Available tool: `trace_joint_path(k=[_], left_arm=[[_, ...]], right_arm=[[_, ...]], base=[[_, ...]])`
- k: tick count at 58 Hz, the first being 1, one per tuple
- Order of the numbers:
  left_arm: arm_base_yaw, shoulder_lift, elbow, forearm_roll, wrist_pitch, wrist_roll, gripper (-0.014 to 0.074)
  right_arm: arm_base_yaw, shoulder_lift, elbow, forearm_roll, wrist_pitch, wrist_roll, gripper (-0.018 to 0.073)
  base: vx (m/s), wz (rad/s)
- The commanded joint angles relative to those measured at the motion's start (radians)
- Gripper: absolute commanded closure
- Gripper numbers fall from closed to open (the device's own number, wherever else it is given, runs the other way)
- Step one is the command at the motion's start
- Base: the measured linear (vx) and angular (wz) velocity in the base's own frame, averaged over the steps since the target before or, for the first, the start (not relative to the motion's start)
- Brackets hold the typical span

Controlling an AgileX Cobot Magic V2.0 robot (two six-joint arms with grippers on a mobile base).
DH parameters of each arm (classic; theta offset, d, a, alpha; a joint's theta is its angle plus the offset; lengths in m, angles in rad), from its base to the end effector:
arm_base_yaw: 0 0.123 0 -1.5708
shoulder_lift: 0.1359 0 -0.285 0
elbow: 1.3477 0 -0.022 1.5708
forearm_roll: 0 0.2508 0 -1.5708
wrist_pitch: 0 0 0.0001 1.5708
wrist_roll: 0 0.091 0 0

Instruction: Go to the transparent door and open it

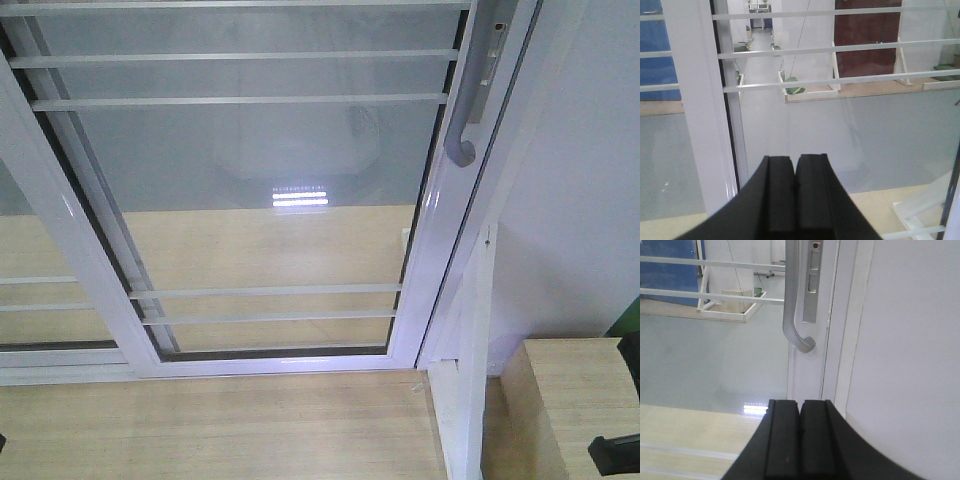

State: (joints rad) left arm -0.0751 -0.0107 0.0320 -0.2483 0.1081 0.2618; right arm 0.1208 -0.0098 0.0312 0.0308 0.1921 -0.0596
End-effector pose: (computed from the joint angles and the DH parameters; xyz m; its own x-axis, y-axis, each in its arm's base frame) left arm 0.0566 -0.0067 0.1934 -0.0373 0.0177 -0.9991 0.1020 0.9947 0.0138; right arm 0.0559 0.0073 0.1857 -0.1212 -0.0443 -0.9916 -0.1299 0.9911 -0.0284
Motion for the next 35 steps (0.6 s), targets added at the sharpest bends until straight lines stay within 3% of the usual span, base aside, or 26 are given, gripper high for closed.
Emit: trace_joint_path(k=[1, 35], left_arm=[[-0.002, -0.007, 0.008, -0.012, -0.088, -0.01, 0.0603], [-0.004, -0.005, 0.008, -0.012, -0.089, -0.01, 0.0603]], right_arm=[[0.001, 0.006, 0.002, -0.001, -0.087, 0.001, 0.0564], [-0.004, 0.006, 0.002, -0.001, -0.085, 0.001, 0.0564]], base=[[0.0, 0.03], [0.0, 0.0]])
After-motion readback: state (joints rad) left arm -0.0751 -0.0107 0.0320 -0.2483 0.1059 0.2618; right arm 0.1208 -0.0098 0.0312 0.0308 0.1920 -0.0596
